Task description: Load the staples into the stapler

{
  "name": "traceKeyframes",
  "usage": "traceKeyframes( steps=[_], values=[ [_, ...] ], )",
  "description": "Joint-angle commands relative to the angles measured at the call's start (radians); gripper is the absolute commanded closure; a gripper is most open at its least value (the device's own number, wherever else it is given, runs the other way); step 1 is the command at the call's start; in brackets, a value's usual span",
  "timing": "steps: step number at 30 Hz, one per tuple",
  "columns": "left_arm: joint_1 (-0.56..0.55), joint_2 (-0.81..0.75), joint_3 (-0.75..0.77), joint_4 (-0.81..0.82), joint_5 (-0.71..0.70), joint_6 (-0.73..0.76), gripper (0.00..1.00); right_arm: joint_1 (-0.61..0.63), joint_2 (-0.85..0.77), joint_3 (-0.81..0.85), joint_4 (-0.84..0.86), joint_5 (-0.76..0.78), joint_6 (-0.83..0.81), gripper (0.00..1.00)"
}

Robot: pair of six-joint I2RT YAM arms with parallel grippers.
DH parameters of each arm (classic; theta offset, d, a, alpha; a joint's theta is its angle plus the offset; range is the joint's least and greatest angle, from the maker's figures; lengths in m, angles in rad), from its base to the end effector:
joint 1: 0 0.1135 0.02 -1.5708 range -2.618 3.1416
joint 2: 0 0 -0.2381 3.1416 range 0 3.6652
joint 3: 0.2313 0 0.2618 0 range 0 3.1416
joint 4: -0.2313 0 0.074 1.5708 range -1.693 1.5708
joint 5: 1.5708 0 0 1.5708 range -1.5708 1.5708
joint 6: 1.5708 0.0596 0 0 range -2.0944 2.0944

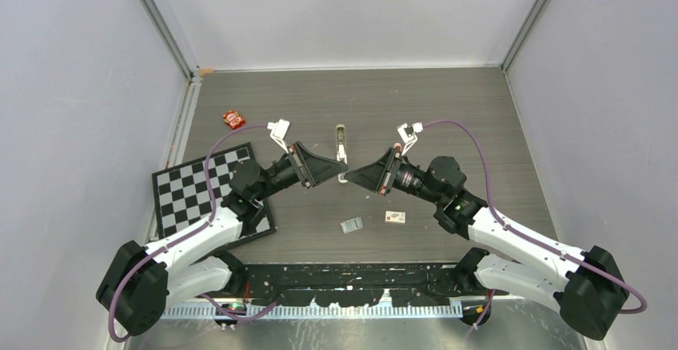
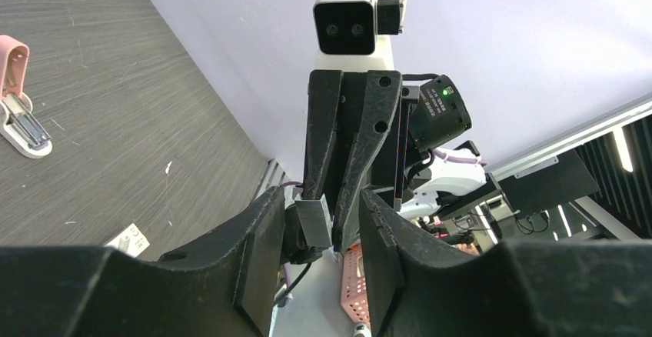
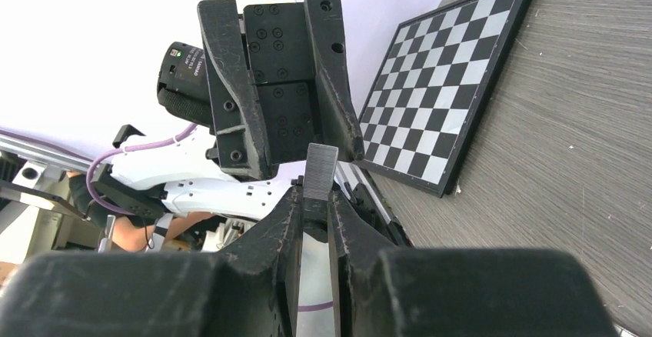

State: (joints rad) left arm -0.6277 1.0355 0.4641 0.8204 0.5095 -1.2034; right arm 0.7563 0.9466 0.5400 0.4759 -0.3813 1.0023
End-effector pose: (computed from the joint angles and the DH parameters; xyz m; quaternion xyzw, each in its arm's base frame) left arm 0.1994 -0.1806 0.2620 0.0221 0.6261 -0.7000 0.3429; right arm 0.1795 0.1998 0.2700 -0.0553 0.6818 0.6355 0.3582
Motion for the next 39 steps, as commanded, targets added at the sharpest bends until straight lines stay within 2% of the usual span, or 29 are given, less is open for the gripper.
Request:
traceKeyframes(
  steps=[1, 21, 25, 30, 32, 35, 38, 39],
  values=[
    [-0.003, -0.007, -0.007, 0.089, -0.017, -0.007, 0.59, 0.0, -0.007, 0.002, 0.07, -0.013, 0.011, 0.78],
    [-0.004, 0.004, -0.013, 0.1, -0.039, 0.009, 0.79, 0.001, 0.007, -0.014, 0.086, -0.013, 0.024, 0.78],
    [-0.005, -0.014, -0.011, 0.05, -0.058, 0.036, 0.84, 0.001, 0.002, -0.02, 0.076, -0.004, 0.024, 0.76],
    [-0.009, -0.06, 0.035, -0.193, -0.1, 0.143, 0.88, 0.001, -0.042, -0.039, 0.024, 0.018, 0.012, 0.58],
    [-0.023, -0.086, 0.093, -0.366, -0.158, 0.226, 0.89, 0.0, -0.081, -0.052, -0.025, 0.044, -0.005, 0.46],
    [-0.073, -0.099, 0.198, -0.654, -0.316, 0.376, 0.89, 0.001, -0.157, -0.058, -0.144, 0.09, -0.061, 0.24],
    [-0.131, -0.053, 0.296, -0.84, -0.469, 0.461, 0.89, 0.0, -0.237, -0.051, -0.28, 0.148, -0.116, 0.03],
    [-0.144, -0.028, 0.324, -0.881, -0.513, 0.473, 0.89, 0.001, -0.263, -0.049, -0.324, 0.168, -0.135, 0.01]
  ],
)
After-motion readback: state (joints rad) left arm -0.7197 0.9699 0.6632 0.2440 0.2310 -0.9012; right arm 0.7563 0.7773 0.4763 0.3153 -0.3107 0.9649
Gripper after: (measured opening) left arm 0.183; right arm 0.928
